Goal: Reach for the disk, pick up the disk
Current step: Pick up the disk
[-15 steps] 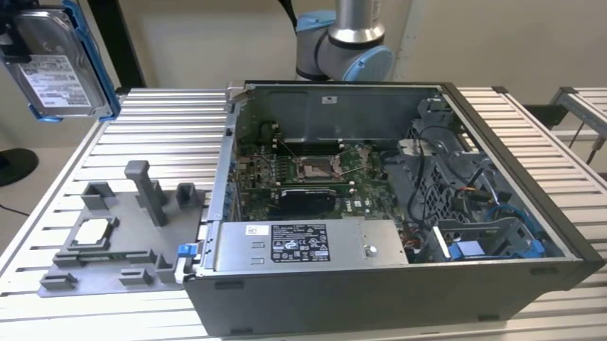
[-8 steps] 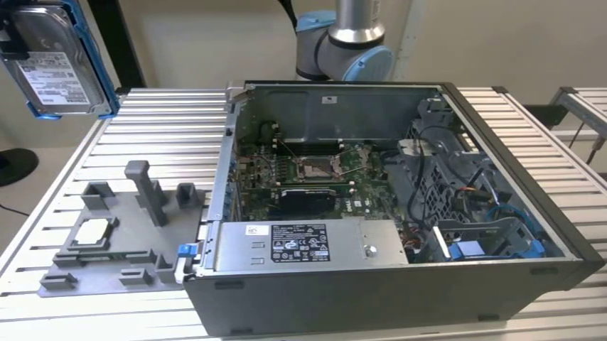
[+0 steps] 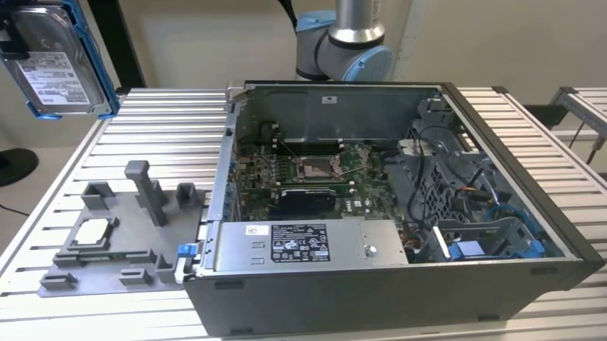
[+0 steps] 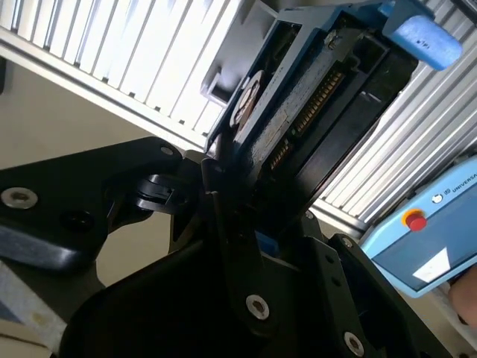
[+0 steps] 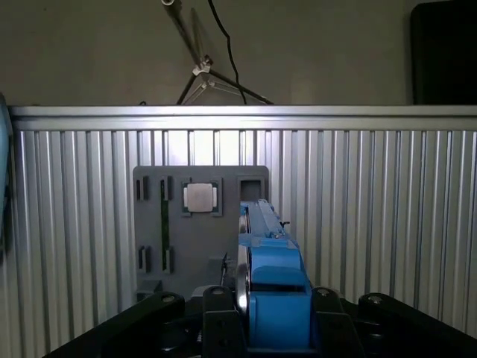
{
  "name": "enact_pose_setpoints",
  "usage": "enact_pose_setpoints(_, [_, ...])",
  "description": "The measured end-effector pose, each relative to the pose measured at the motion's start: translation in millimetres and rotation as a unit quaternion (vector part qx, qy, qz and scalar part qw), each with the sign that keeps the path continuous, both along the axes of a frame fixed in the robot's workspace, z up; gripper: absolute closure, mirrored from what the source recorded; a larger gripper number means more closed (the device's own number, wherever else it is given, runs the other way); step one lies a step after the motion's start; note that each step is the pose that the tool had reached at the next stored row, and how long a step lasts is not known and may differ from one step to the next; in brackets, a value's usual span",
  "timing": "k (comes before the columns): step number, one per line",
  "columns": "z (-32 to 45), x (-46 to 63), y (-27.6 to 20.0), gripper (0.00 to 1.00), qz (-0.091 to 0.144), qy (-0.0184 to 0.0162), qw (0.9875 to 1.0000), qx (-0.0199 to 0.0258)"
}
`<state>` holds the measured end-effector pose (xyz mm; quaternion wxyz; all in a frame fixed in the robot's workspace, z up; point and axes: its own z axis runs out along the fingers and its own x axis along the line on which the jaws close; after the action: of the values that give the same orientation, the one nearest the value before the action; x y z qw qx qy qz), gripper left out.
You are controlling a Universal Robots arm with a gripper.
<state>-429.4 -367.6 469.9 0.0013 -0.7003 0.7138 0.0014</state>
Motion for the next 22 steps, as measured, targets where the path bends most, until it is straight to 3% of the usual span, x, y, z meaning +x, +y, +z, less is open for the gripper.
enact_pose_setpoints(3, [0.8,0.1,0.0,1.0,0.0,0.0,1.0,0.0])
enact_pose_setpoints(7, [8.4,0.0,0.0,1.0,0.0,0.0,1.0,0.0])
enact_pose_setpoints(17, [8.9,0.6,0.0,1.0,0.0,0.0001,1.0,-0.0001])
enact_pose_setpoints(22, [8.8,6.8,0.0,1.0,0.0,0.0,1.0,0.0])
